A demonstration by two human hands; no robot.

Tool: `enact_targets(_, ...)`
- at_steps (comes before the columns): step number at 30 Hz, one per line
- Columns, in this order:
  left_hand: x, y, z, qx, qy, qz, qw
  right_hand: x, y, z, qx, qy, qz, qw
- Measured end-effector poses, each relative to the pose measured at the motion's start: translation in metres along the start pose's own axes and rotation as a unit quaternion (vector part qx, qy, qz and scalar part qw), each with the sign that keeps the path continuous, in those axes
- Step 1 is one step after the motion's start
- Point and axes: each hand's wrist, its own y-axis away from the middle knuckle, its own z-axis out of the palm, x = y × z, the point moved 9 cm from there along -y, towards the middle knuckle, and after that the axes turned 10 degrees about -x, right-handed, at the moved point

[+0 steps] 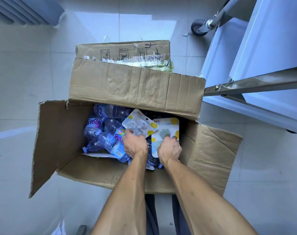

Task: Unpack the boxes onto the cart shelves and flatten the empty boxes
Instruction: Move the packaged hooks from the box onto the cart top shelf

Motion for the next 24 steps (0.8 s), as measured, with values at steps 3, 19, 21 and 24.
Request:
enact_targets(3, 0.003, -0.008, -0.004, 0.018, -0.014, -0.016, 1.000, 0.004, -0.007, -0.003, 0.012, -0.027, 0.021, 0.999)
enact_targets(19, 0.059, -0.012, 0.006, 0.044, -0.260, 0.157, 0.952, -0.008, -0.014, -0.016, -0.008, 0.011, 0.044, 0.999)
enact_targets(21, 0.058, -0.008, -0.002, 0.045, -0.253, 0.146, 0.955, -0.009, -0.008, -0.022, -0.010, 0.015, 0.045, 0.999)
enact_targets(24, 0.058, 0.000, -0.012, 0.033, -0.267, 0.147, 0.952, -0.011, 0.003, -0.038, -0.018, 0.021, 0.033, 0.999)
